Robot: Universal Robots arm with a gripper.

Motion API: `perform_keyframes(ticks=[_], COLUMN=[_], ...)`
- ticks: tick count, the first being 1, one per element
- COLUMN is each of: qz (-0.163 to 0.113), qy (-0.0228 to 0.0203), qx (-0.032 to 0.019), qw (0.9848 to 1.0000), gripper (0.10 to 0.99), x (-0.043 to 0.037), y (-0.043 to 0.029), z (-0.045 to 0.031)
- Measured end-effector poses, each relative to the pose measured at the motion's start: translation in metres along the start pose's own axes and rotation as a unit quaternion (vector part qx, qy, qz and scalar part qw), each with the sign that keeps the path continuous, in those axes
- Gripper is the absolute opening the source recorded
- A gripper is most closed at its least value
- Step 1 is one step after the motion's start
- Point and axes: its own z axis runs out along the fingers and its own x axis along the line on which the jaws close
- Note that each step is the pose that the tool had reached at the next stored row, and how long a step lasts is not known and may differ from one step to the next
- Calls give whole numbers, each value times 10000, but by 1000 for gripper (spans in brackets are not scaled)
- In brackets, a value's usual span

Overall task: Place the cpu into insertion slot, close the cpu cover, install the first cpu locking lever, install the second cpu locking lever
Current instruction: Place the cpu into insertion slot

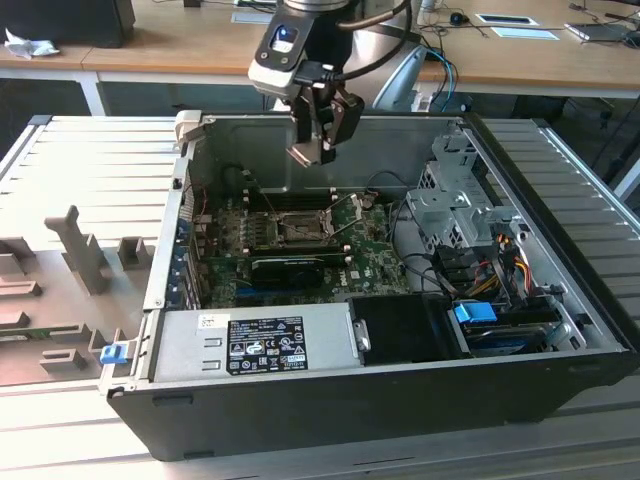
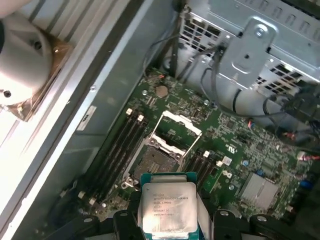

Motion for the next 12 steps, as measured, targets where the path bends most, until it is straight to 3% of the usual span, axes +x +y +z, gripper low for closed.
perform_keyframes(ticks=[3, 7, 10, 12], qz=[316, 693, 974, 1220], qy=[-27, -58, -82, -103], qx=[-7, -16, -22, -27], qw=[9995, 9976, 9952, 9925], gripper=[529, 529, 529, 529], x=[-1, -2, -3, -4], y=[-4, -8, -11, -14], z=[42, 96, 135, 166])
